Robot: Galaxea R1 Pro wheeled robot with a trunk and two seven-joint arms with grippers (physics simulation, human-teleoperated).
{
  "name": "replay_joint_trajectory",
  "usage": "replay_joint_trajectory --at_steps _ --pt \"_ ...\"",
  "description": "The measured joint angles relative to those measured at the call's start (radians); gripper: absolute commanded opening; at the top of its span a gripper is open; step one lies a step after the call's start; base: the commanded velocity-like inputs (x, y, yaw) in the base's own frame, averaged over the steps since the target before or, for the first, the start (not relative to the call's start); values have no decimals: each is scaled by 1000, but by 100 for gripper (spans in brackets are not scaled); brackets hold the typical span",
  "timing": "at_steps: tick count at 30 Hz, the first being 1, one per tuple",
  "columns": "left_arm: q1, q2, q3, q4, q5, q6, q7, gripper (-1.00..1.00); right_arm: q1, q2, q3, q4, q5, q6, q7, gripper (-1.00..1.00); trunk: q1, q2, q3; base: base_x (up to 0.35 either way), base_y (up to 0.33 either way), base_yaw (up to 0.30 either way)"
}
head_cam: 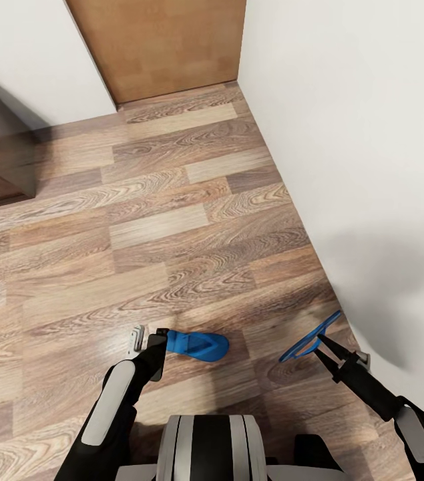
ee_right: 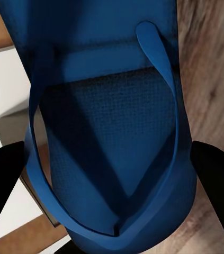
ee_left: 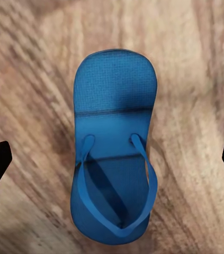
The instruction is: In the bedroom, move the book from the bed onto either nightstand, and place the two sandals side by side next to the bed.
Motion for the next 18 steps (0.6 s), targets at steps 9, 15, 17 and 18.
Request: replay_joint_trajectory --at_steps 9,15,17,18 --pt "0 0 0 0 0 0 1 100 0 0 1 0 1 0 0 -100 0 0 0 0 0 0" --pt "0 0 0 0 0 0 0 100 0 0 1 0 1 -1 0 -100 0 0 0 0 -8 0" --pt "0 0 0 0 0 0 1 100 0 0 1 0 1 -1 0 -100 0 0 0 0 -103 0" --pt "0 0 0 0 0 0 0 100 0 0 1 0 1 -1 0 -100 0 0 0 0 -160 0"
